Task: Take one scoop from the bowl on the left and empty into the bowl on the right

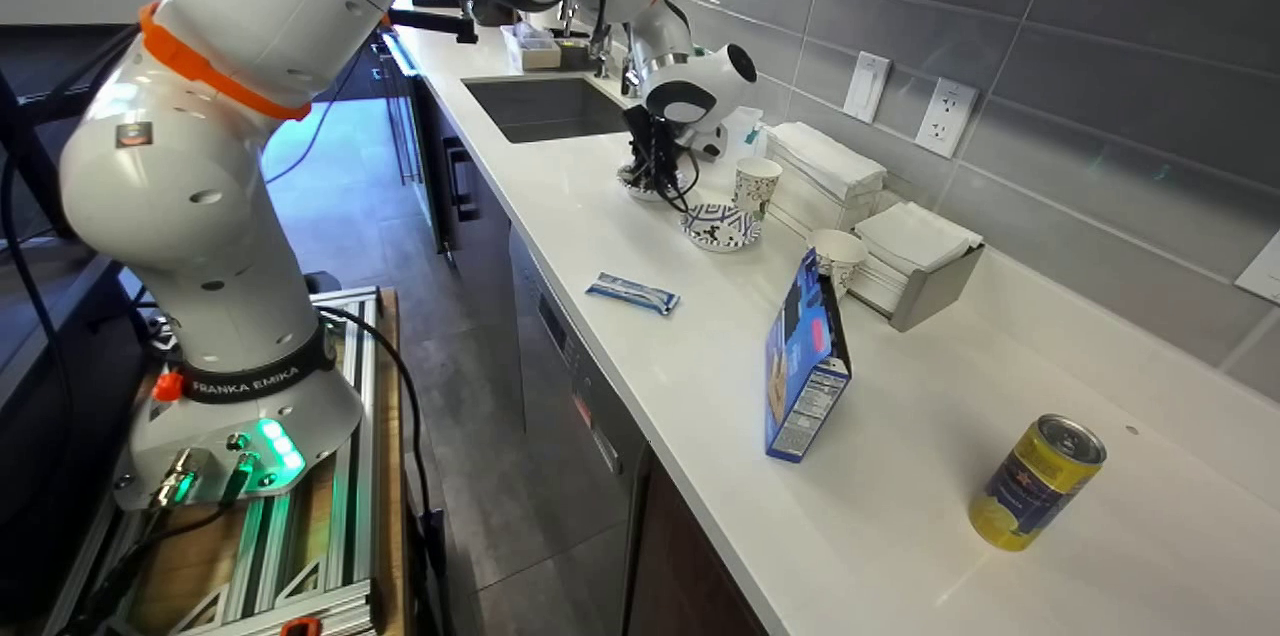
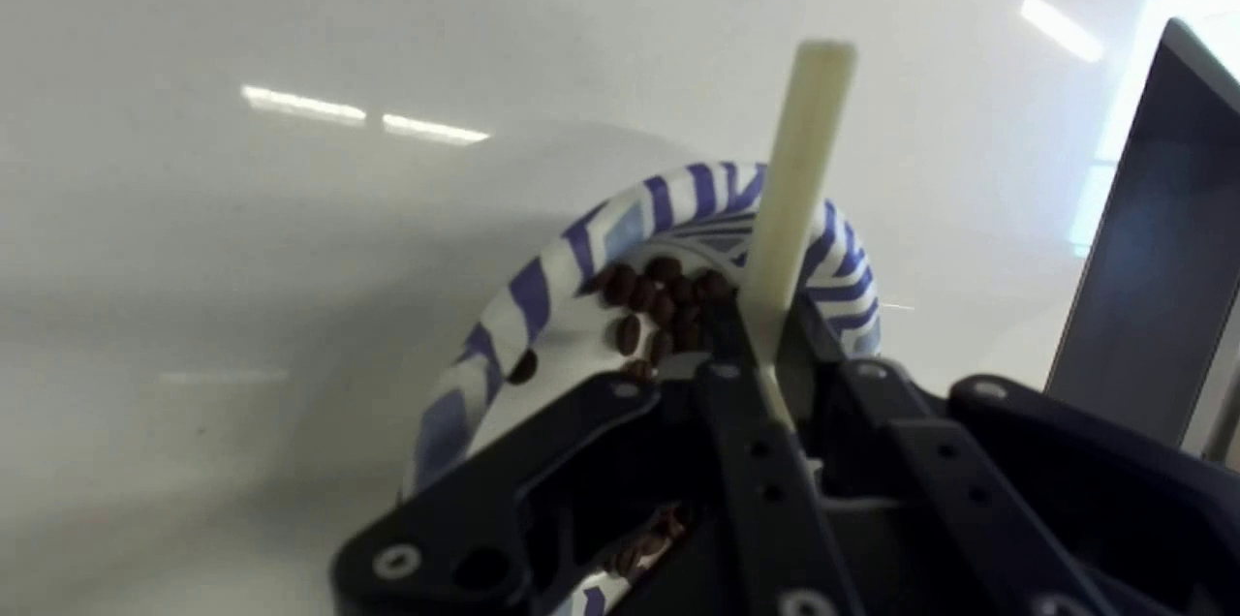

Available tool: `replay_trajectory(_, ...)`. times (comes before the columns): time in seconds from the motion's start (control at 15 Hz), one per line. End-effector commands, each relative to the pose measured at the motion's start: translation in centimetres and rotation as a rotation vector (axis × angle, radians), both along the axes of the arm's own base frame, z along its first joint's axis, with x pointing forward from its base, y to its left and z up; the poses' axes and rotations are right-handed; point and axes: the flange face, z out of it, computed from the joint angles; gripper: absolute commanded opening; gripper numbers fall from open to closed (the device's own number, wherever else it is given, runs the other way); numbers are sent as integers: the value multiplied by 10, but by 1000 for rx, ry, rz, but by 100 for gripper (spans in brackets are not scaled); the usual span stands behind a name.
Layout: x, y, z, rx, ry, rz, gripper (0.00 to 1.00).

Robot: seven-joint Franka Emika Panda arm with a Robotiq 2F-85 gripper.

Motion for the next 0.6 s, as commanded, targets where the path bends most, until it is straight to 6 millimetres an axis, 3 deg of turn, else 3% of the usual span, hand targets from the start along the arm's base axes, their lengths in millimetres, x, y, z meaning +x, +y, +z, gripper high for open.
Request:
replay_trajectory(0.0, 3, 8, -6, -24, -93, 48, 3)
replay_trajectory(0.53, 6, 14, -4, -91, -243, 124, 3)
